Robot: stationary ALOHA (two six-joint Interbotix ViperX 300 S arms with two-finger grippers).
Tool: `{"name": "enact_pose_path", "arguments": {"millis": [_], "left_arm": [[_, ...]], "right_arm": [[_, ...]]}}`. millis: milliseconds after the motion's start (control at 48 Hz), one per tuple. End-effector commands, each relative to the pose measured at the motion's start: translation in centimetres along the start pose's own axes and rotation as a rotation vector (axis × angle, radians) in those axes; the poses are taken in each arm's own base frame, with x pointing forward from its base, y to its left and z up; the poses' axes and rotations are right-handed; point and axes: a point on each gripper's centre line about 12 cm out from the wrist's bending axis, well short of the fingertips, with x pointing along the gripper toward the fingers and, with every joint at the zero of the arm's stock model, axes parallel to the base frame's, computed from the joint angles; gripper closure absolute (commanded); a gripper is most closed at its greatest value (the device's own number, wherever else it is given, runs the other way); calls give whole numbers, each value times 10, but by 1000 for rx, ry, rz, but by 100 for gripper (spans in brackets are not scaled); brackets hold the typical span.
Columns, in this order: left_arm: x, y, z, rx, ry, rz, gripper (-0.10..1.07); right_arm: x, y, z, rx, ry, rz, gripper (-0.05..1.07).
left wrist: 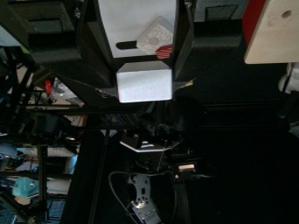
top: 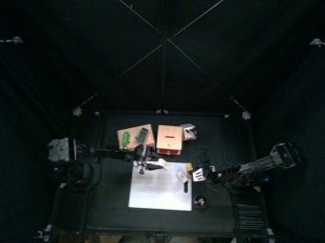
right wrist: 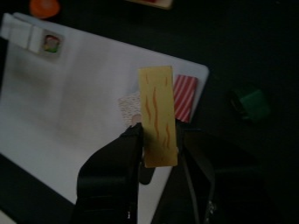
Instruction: Stack egg on salmon
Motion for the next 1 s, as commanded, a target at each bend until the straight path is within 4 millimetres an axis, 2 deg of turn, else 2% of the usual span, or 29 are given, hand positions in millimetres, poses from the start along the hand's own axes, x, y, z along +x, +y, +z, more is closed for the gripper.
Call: {"name": "enact_pose_path", "arguments": {"millis": [0, 208, 542, 708, 833, 979], "left_arm": [[-2, -3, 7, 8, -21, -6, 38], [-19, -12, 8, 3, -11, -6, 38], [-20, -12, 5, 0, -3, -5, 38], [-21, -12, 4, -1, 2, -5, 38], [-21, -12, 4, -1, 5, -4, 38], [-21, -12, 3, -1, 6, -4, 38]], "right_arm": [[3, 10, 1, 9, -11, -21, 69], [33, 8, -7, 10, -21, -165, 68], [55, 12, -8, 19, -26, -224, 66], [60, 13, -11, 12, -17, -240, 52], [60, 12, -11, 13, -15, -242, 47], [60, 13, -11, 15, -16, -241, 28]]}}
